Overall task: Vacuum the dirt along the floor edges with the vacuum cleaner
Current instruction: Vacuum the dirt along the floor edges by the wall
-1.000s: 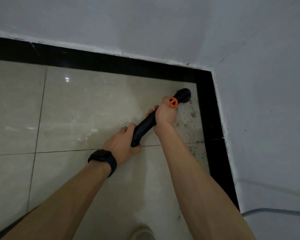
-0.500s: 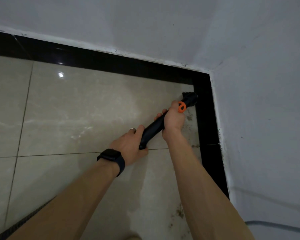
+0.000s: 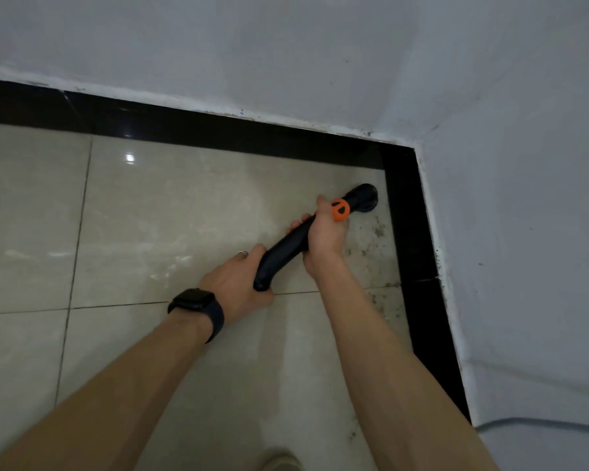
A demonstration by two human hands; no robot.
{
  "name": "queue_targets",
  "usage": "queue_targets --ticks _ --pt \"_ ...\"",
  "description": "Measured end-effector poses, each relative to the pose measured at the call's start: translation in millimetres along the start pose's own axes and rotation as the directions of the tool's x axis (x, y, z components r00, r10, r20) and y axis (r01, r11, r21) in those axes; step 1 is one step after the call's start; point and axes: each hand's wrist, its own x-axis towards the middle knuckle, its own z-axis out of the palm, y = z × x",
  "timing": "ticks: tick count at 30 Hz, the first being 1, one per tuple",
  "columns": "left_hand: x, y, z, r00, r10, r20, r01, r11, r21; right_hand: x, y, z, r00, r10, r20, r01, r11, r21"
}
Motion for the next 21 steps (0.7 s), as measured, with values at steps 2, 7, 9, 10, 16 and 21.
queue_targets --ticks 2,7,9,10,16,21 --pt "-14.7 -16.5 -11.1 1.000 -0.012 -0.015 0.013 0.999 0.040 -14.3 14.0 12.6 1.000 0.011 0.017 -0.011 0.999 0.030" --pt "-52.3 -53.2 -37.8 0.996 -0.066 -0.054 0.073 0.987 0.145 -53.7 44.6 39.2 0.993 0.063 0.104 -0.072 0.993 0.092" --pt "-67.6 -65.8 -46.6 0.995 -0.080 -0.059 0.090 0.978 0.186 -68.5 55.5 44.4 0.984 0.093 0.152 -0.110 0.988 0.112" --pt "-74.7 -70.9 -49.7 0.994 -0.087 -0.061 0.098 0.974 0.204 -74.8 60.6 45.9 0.980 0.105 0.171 -0.126 0.985 0.117" --pt "-103.6 -81.8 -49.9 0.990 -0.111 -0.085 0.129 0.961 0.246 -101.9 75.0 47.0 0.964 0.145 0.222 -0.168 0.982 0.086" --pt "-107.8 -77.4 -43.0 0.992 -0.096 -0.084 0.115 0.958 0.264 -107.8 69.3 38.9 0.961 0.154 0.232 -0.171 0.984 0.056"
